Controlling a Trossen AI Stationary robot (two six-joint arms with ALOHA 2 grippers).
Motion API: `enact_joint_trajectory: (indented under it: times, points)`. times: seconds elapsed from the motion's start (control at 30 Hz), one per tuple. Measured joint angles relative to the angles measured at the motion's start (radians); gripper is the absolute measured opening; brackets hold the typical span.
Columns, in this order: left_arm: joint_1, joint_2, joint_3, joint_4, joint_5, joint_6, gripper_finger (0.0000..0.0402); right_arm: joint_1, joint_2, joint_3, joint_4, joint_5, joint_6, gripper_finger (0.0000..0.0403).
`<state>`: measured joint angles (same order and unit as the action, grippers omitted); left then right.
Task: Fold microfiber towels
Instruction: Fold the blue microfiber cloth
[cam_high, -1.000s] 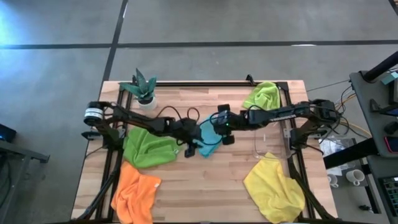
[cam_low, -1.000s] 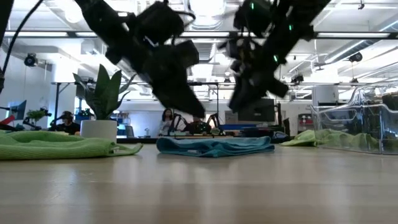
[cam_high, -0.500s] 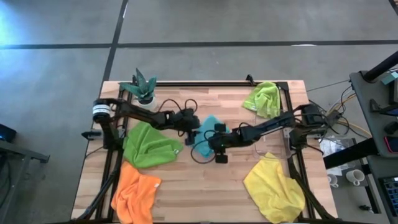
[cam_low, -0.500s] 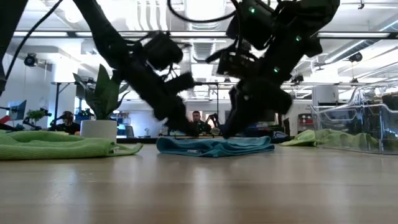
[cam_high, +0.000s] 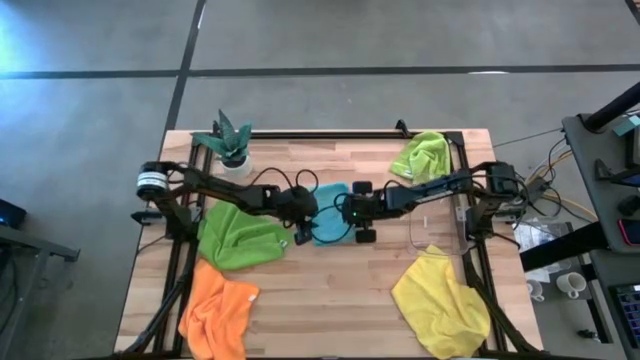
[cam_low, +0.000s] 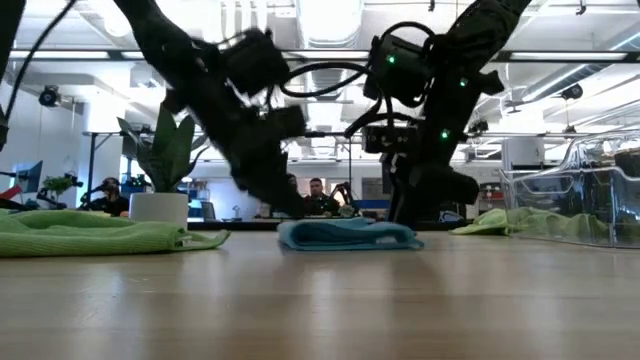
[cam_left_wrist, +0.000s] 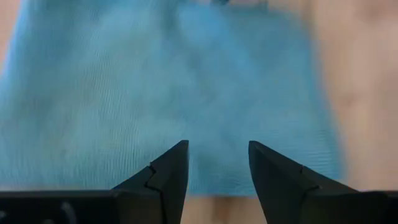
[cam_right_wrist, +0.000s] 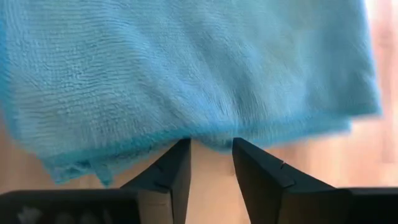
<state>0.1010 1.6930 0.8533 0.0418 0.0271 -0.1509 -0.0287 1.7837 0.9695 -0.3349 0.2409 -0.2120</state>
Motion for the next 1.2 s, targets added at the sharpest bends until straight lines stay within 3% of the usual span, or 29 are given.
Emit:
enact_joint_trajectory:
  times: [0.1, 0.2, 0.3, 0.5, 0.73, 0.93, 1.07, 1.2]
  points:
    - [0.016, -0.054, 0.0, -0.006, -0.041, 0.0, 0.0152, 0.0, -0.053, 0.013, -0.066, 0.003, -0.028, 0.0112]
    - [0.06, -0.101, -0.005, -0.034, -0.142, 0.001, 0.0152, -0.016, -0.117, 0.013, -0.074, 0.004, 0.037, 0.0113]
    - [0.13, -0.131, -0.013, -0.032, -0.174, 0.0, 0.0152, -0.079, -0.166, 0.01, -0.047, -0.008, 0.113, 0.0125]
    - [0.262, -0.112, -0.032, -0.016, -0.082, -0.038, 0.0164, -0.248, -0.156, 0.007, 0.116, -0.197, 0.186, 0.0186]
    - [0.31, 0.031, -0.047, 0.077, -0.035, -0.053, 0.0206, -0.347, 0.004, 0.047, 0.249, -0.269, 0.194, 0.0225]
    - [0.3, 0.114, -0.015, 0.094, -0.046, -0.05, 0.0211, -0.318, 0.028, 0.152, 0.031, -0.286, 0.289, 0.0226]
    - [0.297, 0.13, -0.013, 0.142, -0.093, -0.051, 0.0211, -0.241, -0.004, 0.227, -0.176, -0.167, 0.41, 0.0226]
    - [0.297, 0.091, -0.016, 0.118, -0.098, -0.025, 0.0211, -0.153, -0.01, 0.264, -0.194, -0.09, 0.556, 0.0226]
